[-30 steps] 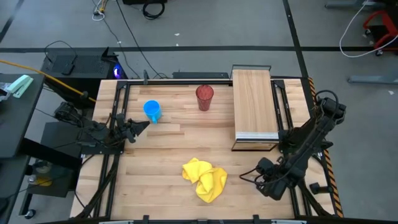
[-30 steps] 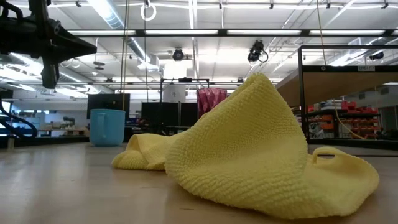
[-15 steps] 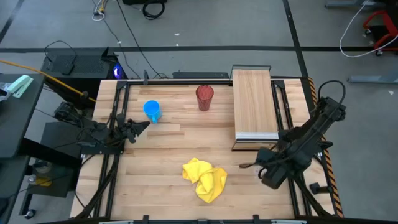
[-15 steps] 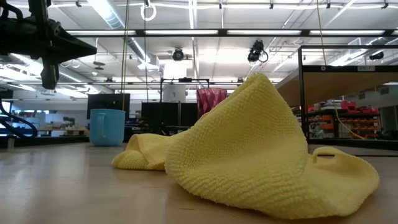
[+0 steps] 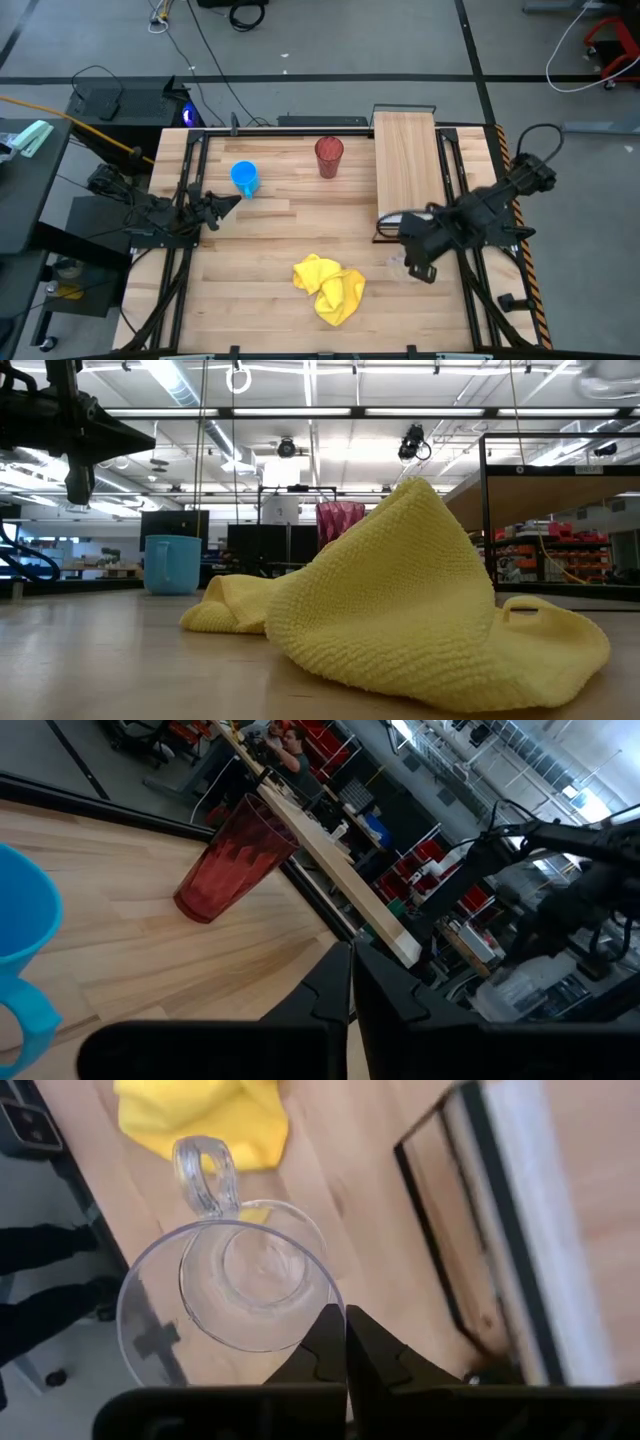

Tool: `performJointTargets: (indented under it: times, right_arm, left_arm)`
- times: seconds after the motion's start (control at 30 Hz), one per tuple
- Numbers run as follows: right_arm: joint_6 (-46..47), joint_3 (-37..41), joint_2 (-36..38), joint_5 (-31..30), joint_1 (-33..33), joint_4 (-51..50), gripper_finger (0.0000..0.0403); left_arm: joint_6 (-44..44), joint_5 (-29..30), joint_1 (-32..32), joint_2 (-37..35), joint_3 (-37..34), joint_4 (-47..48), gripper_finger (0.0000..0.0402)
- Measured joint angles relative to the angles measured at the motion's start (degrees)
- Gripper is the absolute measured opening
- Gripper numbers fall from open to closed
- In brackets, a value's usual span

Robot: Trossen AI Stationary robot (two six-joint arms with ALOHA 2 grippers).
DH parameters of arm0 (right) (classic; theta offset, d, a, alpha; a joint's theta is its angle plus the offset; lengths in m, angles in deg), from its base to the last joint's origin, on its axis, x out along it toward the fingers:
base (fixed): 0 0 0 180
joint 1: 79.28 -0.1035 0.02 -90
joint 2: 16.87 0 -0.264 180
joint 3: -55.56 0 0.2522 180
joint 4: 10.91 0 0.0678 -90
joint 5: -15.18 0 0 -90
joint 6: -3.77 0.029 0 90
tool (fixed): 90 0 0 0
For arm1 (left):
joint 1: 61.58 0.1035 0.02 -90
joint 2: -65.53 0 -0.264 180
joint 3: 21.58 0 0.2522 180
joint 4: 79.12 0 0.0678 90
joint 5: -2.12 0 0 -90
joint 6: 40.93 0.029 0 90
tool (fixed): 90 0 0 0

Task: Stack small to large cups/mugs on shelf
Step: Put the transparent mug on the shelf

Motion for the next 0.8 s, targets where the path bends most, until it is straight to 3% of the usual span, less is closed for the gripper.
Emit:
performJointTargets:
  times: [0.4, 0.8]
  right_arm:
    - [-18.45, -10.11, 0.0, -1.33, 17.23, 0.07, 0.0]
    - [-39.34, -12.62, 0.0, -2.15, 42.29, 0.03, 0.0]
  left_arm:
    - [0.03, 0.02, 0.0, 0.0, 0.0, 0.42, 0.0017]
    - [0.03, 0.01, 0.0, -0.01, 0.0, 0.81, 0.0016]
